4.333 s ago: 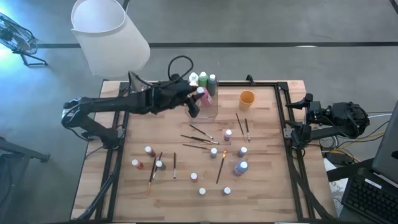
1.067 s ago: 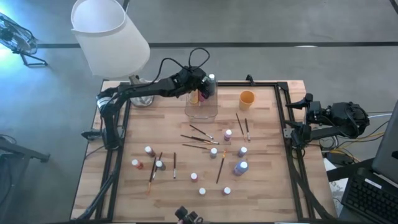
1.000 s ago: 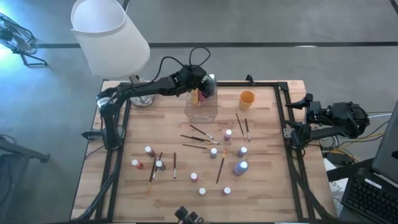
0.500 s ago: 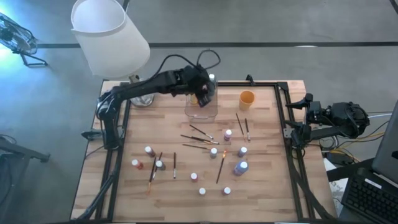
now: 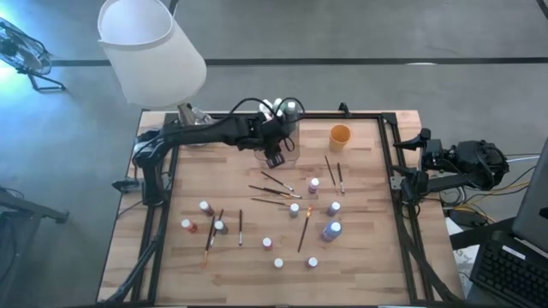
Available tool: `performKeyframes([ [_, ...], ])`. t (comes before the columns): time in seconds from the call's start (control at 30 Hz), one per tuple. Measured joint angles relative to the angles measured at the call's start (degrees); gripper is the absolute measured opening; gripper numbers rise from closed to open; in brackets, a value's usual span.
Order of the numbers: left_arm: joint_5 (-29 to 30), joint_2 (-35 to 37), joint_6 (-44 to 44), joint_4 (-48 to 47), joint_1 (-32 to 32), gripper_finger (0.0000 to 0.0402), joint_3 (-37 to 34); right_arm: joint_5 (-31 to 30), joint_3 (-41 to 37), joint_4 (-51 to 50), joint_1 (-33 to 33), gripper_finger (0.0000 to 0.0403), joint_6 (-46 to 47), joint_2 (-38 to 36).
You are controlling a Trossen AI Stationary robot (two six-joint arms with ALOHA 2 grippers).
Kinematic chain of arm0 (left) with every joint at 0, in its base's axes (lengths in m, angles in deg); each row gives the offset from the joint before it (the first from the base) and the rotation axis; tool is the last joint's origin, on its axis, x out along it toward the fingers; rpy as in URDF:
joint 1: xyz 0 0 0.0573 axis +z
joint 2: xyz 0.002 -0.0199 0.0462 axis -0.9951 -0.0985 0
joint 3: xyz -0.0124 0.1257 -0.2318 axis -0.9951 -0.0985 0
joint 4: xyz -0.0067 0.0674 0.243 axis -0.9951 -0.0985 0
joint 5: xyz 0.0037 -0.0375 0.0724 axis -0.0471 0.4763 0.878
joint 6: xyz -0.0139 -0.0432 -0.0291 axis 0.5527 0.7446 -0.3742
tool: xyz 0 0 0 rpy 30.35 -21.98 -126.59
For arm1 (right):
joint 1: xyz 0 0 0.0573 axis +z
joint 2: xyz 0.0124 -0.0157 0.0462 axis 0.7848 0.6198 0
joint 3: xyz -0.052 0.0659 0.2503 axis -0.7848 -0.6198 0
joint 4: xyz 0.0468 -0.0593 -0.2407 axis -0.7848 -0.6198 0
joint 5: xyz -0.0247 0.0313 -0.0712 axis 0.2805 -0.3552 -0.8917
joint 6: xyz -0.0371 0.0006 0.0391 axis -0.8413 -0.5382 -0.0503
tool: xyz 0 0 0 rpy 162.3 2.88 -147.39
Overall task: Pick & Place Paint Supplies
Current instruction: Put the big blue paint bottle into the bin
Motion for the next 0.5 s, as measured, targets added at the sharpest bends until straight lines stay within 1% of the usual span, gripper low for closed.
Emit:
performKeyframes([
  [0.23,0.2,0.0,0.3,5.2,2.9,0.0163,-5.7,0.0,0.0,0.0,0.0,0.0364,0.0,0.0],
  [0.4,3.7,0.0,0.3,8.7,4.4,0.0163,-8.5,0.0,0.0,0.0,0.0,0.0364,0.0,0.0],
  [0.5,4.1,-0.1,0.3,9.7,4.9,0.0163,-9.7,0.0,0.0,0.0,0.0,0.0364,0.0,0.0],
])
